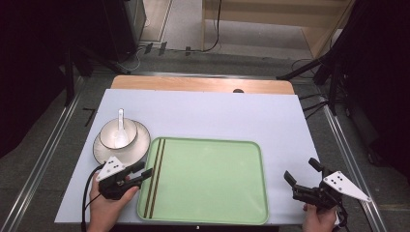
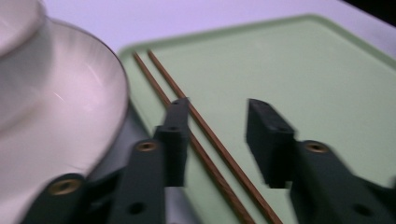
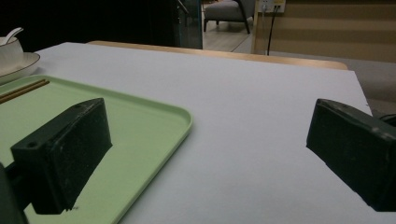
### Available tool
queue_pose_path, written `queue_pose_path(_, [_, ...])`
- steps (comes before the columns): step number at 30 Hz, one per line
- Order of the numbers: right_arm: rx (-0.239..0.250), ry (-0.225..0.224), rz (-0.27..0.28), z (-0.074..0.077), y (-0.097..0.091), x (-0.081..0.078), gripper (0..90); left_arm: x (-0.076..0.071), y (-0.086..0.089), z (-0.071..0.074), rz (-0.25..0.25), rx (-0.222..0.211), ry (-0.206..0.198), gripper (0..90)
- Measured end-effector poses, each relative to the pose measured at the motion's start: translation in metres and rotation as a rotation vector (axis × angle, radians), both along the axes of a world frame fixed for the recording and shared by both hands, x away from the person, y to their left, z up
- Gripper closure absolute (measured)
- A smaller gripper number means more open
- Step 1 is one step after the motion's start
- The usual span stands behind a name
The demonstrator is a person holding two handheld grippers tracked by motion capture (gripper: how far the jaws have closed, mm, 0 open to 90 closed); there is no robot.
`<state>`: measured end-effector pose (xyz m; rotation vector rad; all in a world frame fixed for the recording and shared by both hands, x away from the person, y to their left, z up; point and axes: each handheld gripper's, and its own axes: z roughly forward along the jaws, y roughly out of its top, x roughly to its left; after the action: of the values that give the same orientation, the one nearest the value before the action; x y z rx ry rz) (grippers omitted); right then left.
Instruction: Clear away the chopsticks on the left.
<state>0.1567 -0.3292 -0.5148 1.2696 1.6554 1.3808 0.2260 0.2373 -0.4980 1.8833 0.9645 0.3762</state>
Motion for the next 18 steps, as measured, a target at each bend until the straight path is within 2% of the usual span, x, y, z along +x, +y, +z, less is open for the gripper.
queue_pose_path(1, [0.001,0.004,-0.001,0.000,0.000,0.000,0.0,-0.001,0.006,0.002,0.004,-0.013,-0.032,45.4])
queue_pose_path(2, [0.000,0.003,-0.002,0.000,-0.001,0.000,0.0,-0.002,0.009,0.004,0.012,-0.018,-0.040,35.5])
queue_pose_path(4, [-0.001,0.005,-0.002,-0.001,-0.001,0.001,0.0,-0.002,0.018,0.008,0.020,-0.021,-0.038,18.7])
queue_pose_path(5, [-0.003,0.004,0.000,-0.001,-0.001,0.001,0.0,-0.001,0.021,0.010,0.013,-0.030,-0.037,7.8])
queue_pose_path(6, [-0.004,0.005,0.001,-0.001,-0.001,0.001,0.0,-0.001,0.025,0.011,0.001,-0.024,-0.042,0.7])
queue_pose_path(8, [-0.004,0.010,0.001,-0.001,-0.001,0.001,0.0,-0.001,0.033,0.014,0.012,-0.036,-0.047,0.0])
queue_pose_path(11, [-0.006,0.008,-0.001,-0.001,-0.001,0.001,0.0,-0.003,0.046,0.017,0.013,-0.080,-0.071,0.0])
queue_pose_path(14, [-0.005,0.001,-0.007,0.000,-0.003,0.000,0.0,-0.004,0.057,0.017,0.020,-0.068,-0.087,0.0])
queue_pose_path(18, [-0.002,0.005,-0.018,-0.001,-0.005,-0.001,0.0,-0.003,0.068,0.015,0.034,-0.047,-0.087,0.0])
